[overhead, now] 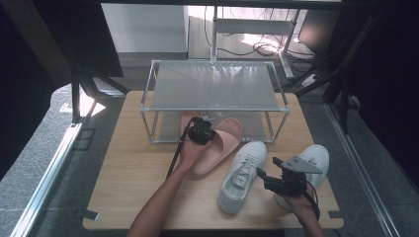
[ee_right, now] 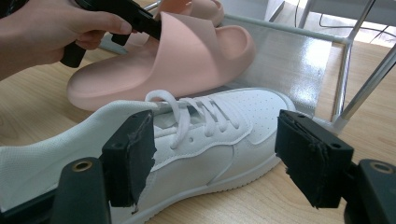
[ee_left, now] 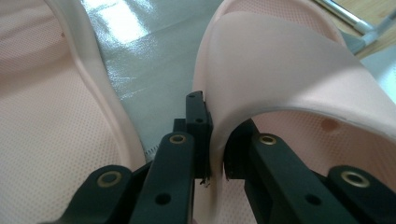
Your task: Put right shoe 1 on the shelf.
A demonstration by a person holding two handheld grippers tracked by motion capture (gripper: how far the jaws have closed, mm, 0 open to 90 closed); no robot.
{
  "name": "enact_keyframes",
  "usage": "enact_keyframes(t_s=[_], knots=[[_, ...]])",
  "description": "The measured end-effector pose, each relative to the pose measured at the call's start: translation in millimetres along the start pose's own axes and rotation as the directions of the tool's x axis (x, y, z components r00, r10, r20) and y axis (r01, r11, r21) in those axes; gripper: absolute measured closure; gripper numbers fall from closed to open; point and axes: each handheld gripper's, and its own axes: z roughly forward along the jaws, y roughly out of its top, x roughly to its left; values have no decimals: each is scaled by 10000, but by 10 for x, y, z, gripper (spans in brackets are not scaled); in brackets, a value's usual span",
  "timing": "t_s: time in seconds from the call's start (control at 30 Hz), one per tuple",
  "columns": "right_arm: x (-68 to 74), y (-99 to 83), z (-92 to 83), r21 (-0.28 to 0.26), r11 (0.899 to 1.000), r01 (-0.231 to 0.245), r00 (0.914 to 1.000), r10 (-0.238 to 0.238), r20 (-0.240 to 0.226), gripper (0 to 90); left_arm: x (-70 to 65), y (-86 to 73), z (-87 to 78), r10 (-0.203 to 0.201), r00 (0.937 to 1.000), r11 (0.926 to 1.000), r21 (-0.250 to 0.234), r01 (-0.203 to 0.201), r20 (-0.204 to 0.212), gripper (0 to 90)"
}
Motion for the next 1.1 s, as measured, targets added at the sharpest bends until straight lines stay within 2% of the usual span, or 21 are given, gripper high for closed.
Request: enact_keyframes(t_s=[0.17,0.2,0.3,0.33,0.37,0.47,0.5,0.53,0.67,0.77,0.8,0.83,0.9,0.93,1.03,1.07,1.1], knots=[[3,-4,7,21,10000,28,10000,-28,-12,291,14,-27,108,-147,9997,9999,-63,145,-211,835],[2,-5,5,20,10000,20,10000,-19,-9,291,33,-21,121,148,9996,9999,-20,-149,-258,835],[-6,-6,2,14,10000,-20,10000,20,4,291,6,-31,151,-44,9995,10000,33,45,-306,833],[-8,-7,2,16,10000,-23,10000,23,-2,291,27,-25,155,191,9992,9998,-18,-191,-339,834],[-7,-8,1,14,10000,-23,10000,23,3,291,17,-23,170,-47,9995,9999,-159,42,-316,833],[-3,-8,1,16,10000,9,10000,-9,1,291,22,-18,177,-293,9986,9994,-197,285,-435,833],[-3,-8,0,17,10000,0,10000,0,1,291,11,-22,175,-618,9967,9980,-166,610,-529,834],[-4,-8,-3,10,10000,-6,10000,6,2,291,-21,-30,183,-1198,9913,9927,-217,1187,-550,837],[-7,-8,-2,4,10000,-26,10000,26,16,291,-20,-31,187,-1315,9899,9911,-268,1303,-534,832],[-3,-10,-1,16,10000,14,10000,-14,13,291,-21,-33,189,-1302,9903,9912,-310,1288,-488,824],[-5,-10,-5,5,10000,2,10000,-2,15,291,11,-32,184,-847,9958,9962,-244,839,-361,797],[-8,-10,-8,-10,10000,-11,10000,11,24,291,34,-31,180,-465,9984,9983,-359,454,-320,762],[-13,-9,-12,-15,10000,-24,10000,24,38,291,62,-47,143,-119,9996,9995,-305,111,-260,696],[-13,-10,-12,-19,10000,-21,10000,21,35,291,40,-64,134,-487,9987,9979,-443,480,-156,670],[-10,-11,-11,-12,10000,-10,10000,10,34,291,47,-81,94,-450,9989,9983,-379,445,-123,573],[-6,-12,-8,4,10000,-5,10000,5,23,291,45,-102,55,-587,9982,9975,-386,589,82,556],[-6,-12,-8,4,10000,-5,10000,5,23,291,45,-102,55,-587,9982,9975,-386,589,82,553]])
